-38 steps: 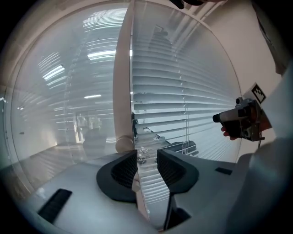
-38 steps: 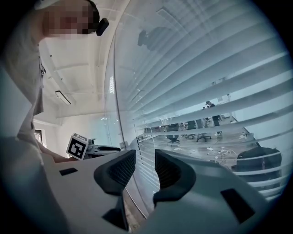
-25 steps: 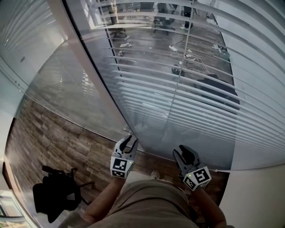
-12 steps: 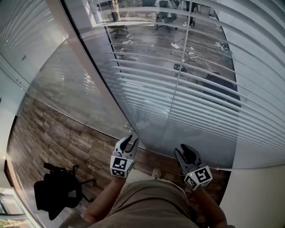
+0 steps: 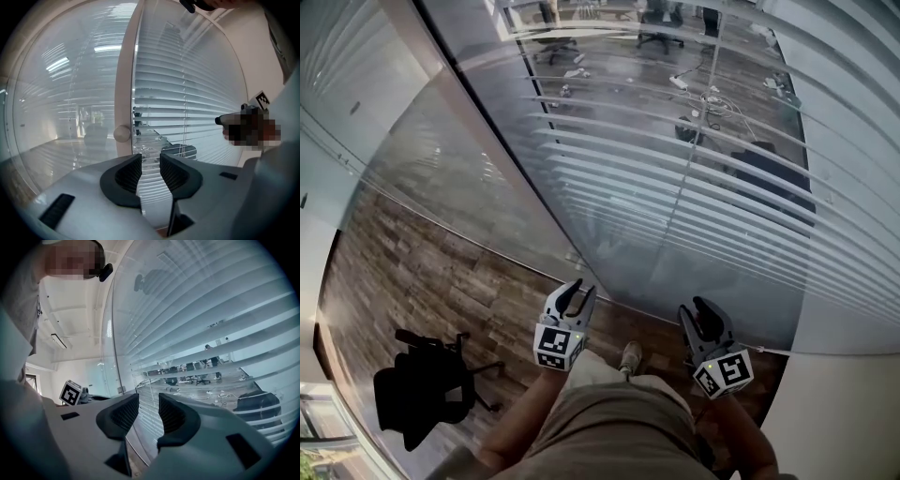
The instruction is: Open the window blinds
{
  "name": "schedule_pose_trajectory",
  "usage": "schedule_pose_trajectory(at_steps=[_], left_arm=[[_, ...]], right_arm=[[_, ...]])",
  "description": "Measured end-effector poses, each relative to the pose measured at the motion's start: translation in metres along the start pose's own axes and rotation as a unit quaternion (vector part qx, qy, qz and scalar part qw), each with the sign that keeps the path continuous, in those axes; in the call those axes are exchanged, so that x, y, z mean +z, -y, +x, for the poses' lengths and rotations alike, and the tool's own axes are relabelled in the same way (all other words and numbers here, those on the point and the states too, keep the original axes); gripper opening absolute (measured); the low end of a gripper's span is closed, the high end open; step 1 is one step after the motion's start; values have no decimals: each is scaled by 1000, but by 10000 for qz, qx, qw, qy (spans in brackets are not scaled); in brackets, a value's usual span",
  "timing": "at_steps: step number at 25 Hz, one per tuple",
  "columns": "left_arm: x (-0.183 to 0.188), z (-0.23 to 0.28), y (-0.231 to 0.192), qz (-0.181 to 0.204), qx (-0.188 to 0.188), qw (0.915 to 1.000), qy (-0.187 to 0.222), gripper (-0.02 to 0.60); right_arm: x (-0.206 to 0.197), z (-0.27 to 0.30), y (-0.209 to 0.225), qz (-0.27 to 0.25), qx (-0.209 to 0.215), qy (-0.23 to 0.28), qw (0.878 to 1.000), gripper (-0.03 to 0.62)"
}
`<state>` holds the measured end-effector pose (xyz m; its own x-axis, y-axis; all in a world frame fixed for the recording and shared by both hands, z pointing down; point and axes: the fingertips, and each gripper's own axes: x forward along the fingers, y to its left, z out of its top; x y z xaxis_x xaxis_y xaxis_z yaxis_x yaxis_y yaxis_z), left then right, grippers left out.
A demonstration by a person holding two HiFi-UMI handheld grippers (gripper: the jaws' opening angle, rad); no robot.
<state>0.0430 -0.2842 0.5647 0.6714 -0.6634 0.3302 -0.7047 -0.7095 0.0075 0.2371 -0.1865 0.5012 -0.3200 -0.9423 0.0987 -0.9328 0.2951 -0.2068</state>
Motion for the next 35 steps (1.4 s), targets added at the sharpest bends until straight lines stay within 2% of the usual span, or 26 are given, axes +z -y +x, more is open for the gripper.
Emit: schedule_pose_trajectory(at_steps=[12, 17, 35], left_arm=[[-16, -11, -7, -82, -256, 9996, 41, 133], [-13, -20, -17, -151, -332, 9993, 24, 133], [-28, -98, -33, -81, -934, 9955, 158, 133]], right_arm=[[-15, 19, -31, -8, 106, -163, 9998, 137], [-2, 30, -49, -114, 112, -157, 9998, 137], [-8, 17, -140, -261, -255, -185, 9992, 137]])
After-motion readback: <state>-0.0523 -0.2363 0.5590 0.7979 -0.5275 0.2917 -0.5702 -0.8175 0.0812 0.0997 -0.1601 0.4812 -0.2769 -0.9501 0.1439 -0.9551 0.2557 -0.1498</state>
